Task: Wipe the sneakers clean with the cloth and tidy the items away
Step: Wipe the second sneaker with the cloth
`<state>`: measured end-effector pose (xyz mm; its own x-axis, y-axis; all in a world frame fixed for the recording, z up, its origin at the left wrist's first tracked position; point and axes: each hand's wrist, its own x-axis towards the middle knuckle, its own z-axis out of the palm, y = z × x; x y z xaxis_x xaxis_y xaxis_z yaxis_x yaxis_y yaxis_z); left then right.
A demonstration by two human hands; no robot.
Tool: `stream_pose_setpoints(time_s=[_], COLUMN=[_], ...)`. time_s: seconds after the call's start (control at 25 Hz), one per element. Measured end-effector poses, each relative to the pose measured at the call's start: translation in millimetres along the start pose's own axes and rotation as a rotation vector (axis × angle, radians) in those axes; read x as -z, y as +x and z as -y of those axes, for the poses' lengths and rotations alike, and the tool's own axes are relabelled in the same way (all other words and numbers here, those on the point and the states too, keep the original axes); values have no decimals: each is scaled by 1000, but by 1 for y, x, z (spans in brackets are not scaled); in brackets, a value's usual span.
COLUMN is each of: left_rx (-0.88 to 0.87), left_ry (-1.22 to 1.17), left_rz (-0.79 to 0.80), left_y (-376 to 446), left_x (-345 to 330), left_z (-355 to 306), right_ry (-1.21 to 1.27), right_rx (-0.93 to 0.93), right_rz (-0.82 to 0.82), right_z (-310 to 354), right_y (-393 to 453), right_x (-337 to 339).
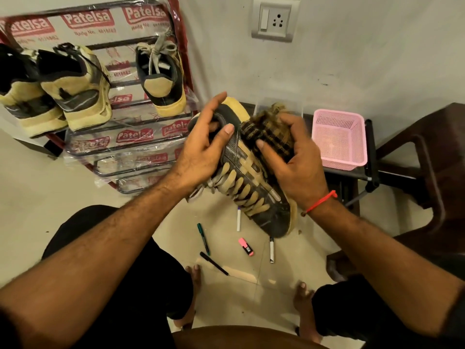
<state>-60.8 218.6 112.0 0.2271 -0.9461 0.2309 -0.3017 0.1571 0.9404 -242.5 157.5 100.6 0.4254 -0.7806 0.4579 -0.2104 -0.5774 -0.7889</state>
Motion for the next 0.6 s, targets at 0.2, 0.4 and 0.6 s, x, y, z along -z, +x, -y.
stream_pose_setpoints(time_s=[0.2,0.4,0.6], left_rx=[144,234,183], left_ry=[-111,-99,-31], left_rz=[-164,-274,-75], left_y=[1,7,-4], left_x=[-5,12,-8], left_z=[4,2,1], right_ry=[-327,-458,-359], right_rx=[320,437,474], right_rz=[388,667,359], right_z=[6,-11,-1], right_y=[-11,-23,-19], right_x=[-1,0,-14])
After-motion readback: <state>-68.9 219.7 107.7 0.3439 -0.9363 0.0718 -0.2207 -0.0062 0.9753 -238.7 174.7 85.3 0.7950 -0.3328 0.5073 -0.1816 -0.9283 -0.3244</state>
